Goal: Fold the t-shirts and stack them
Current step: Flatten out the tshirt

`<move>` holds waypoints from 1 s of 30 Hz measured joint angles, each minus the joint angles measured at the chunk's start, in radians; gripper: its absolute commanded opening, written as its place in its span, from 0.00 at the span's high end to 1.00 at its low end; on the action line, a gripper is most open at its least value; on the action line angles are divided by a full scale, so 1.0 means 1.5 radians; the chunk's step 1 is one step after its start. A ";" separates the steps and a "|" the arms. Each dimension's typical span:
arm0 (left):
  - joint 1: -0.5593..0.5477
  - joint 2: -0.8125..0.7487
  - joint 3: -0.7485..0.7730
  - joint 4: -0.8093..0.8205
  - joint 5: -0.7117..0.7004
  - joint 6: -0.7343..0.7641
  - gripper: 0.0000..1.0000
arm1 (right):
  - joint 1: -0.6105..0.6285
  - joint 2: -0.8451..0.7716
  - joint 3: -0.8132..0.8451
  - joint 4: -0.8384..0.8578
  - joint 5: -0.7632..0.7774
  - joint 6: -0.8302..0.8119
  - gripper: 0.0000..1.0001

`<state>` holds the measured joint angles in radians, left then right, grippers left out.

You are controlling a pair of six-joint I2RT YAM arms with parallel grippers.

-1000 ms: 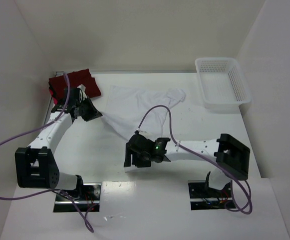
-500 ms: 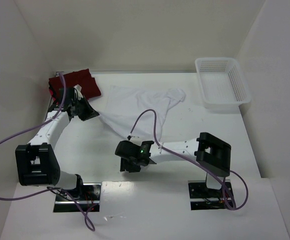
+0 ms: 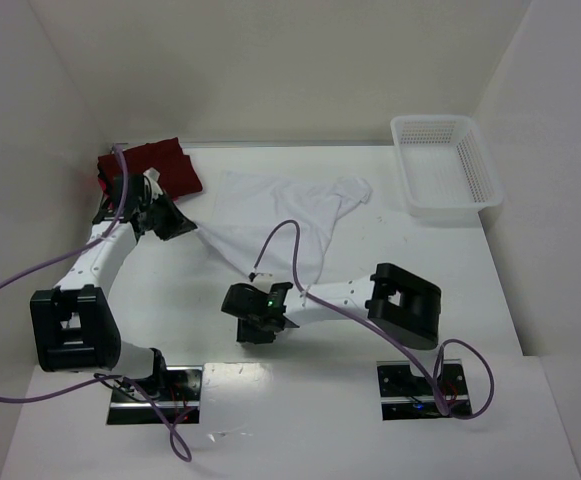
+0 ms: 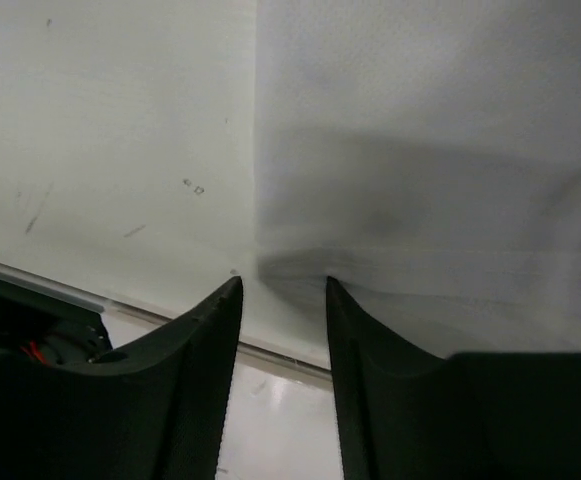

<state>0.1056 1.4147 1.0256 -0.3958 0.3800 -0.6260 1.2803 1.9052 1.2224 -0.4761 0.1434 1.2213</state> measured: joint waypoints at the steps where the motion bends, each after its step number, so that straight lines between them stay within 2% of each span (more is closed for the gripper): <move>1: 0.002 0.000 0.000 0.000 0.002 0.000 1.00 | 0.000 0.001 0.001 -0.001 0.003 -0.001 0.79; 3: 0.004 0.000 0.000 0.000 0.003 0.001 1.00 | 0.000 0.002 0.001 -0.003 0.004 -0.001 0.92; 6: 0.010 0.000 0.000 0.000 0.009 0.005 1.00 | -0.001 0.002 -0.003 -0.011 0.015 0.003 1.00; 16: 0.030 0.000 0.000 0.000 0.023 0.014 1.00 | -0.038 -0.066 -0.087 -0.023 0.051 0.025 1.00; 23: 0.037 0.000 0.000 0.000 0.032 0.014 1.00 | -0.153 -0.214 -0.234 -0.094 0.103 0.019 1.00; 28: 0.044 0.000 0.000 0.000 0.038 0.014 1.00 | -0.258 -0.325 -0.264 -0.155 0.149 -0.014 1.00; 30: 0.048 0.000 0.000 0.000 0.041 0.014 1.00 | -0.276 -0.354 -0.264 -0.162 0.159 -0.032 0.94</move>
<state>0.1783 1.4147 1.0256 -0.3954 0.4413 -0.6048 0.8659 1.3736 0.8257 -0.7194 0.3812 1.1735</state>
